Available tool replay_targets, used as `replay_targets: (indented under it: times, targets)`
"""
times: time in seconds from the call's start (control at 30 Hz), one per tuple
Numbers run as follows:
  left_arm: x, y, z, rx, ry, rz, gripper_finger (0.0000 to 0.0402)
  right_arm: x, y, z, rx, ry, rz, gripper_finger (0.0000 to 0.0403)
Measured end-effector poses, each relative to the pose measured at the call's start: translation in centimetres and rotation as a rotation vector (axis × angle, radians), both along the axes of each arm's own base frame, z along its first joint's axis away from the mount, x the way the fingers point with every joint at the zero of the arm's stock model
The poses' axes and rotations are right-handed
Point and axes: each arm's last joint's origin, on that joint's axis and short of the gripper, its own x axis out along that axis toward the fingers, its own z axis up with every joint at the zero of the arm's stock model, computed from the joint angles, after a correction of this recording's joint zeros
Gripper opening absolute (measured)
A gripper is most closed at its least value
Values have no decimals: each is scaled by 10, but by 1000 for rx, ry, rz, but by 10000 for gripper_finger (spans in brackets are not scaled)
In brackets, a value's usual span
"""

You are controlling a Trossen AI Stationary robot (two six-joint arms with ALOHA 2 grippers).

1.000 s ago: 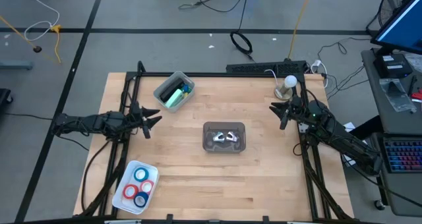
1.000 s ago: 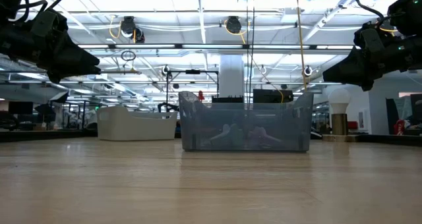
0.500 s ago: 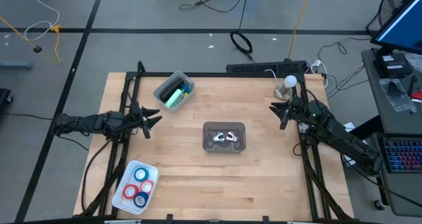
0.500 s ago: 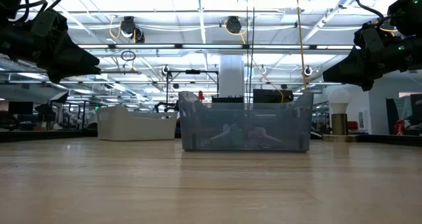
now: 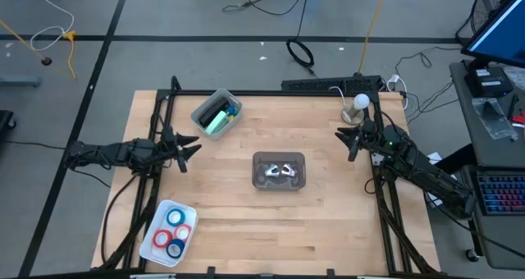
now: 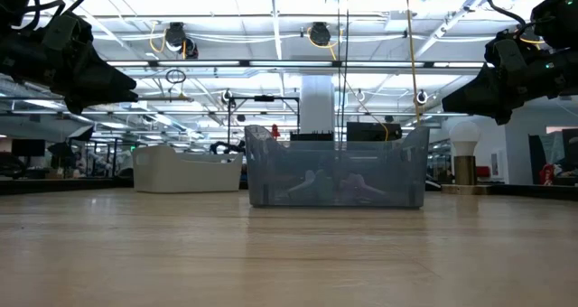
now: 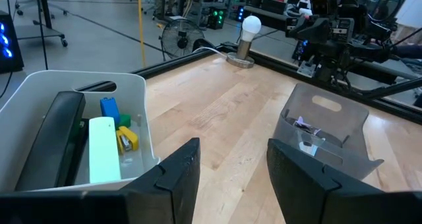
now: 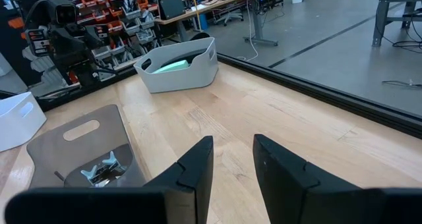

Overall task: Pick and place Stapler, Stapler remover, tape
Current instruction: Return to Home Position

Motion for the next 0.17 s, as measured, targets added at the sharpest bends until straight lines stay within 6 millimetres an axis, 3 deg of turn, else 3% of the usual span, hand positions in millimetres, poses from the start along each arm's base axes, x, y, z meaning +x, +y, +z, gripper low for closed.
replay_targets:
  times: [0.17]
  targets:
    - [0, 0, 0, 0, 0, 0, 175, 0, 0, 0, 0, 0, 0, 100]
